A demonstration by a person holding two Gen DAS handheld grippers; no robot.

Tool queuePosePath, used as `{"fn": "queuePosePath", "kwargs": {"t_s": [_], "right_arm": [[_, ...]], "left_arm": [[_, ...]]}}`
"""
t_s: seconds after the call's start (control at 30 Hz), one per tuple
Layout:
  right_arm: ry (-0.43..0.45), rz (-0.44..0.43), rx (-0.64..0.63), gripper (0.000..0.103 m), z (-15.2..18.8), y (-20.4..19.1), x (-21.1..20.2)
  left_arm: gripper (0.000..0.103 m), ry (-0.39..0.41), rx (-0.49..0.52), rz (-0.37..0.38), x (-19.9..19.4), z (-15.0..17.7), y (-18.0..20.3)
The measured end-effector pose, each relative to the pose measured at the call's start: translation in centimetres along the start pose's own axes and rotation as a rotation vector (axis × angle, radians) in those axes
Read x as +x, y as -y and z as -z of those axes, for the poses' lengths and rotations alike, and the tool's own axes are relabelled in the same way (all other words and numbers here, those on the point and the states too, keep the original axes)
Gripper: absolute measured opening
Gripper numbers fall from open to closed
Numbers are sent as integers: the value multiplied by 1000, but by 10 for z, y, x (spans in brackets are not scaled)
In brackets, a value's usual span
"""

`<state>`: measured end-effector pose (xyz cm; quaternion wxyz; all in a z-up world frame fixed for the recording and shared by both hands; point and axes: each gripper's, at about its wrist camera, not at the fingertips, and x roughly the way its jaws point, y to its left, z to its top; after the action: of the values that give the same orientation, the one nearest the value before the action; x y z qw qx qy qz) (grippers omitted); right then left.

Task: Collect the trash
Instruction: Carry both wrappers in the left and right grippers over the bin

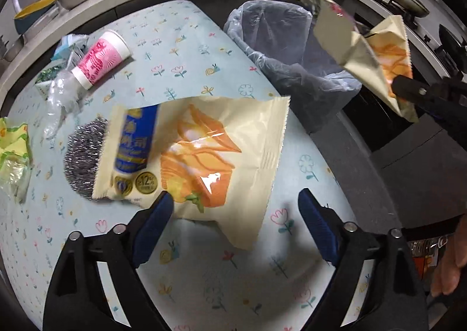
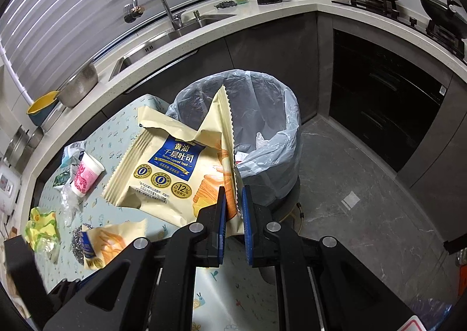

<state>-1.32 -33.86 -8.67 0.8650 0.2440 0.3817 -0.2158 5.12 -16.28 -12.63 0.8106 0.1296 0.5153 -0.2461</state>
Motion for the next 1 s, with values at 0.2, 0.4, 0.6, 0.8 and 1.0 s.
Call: {"fn": "queuePosePath", "kwargs": {"t_s": [0.2, 0.4, 0.6, 0.8, 1.0], "right_arm": [[-21, -21, -15, 11, 4, -7, 9], [-15, -40, -29, 11, 1, -15, 8], [36, -38, -23, 10, -21, -14, -2], [96, -6, -13, 10, -52, -5, -11], [118, 42, -5, 10, -78, 8, -2]], "left_arm": [[19, -9, 63, -5, 5, -3, 3], [14, 30, 49, 6, -15, -9, -1], [14, 115, 44, 55, -54, -34, -2], [14, 193, 34, 104, -81, -75, 0], [14, 220, 51, 191, -81, -119, 17]]}}
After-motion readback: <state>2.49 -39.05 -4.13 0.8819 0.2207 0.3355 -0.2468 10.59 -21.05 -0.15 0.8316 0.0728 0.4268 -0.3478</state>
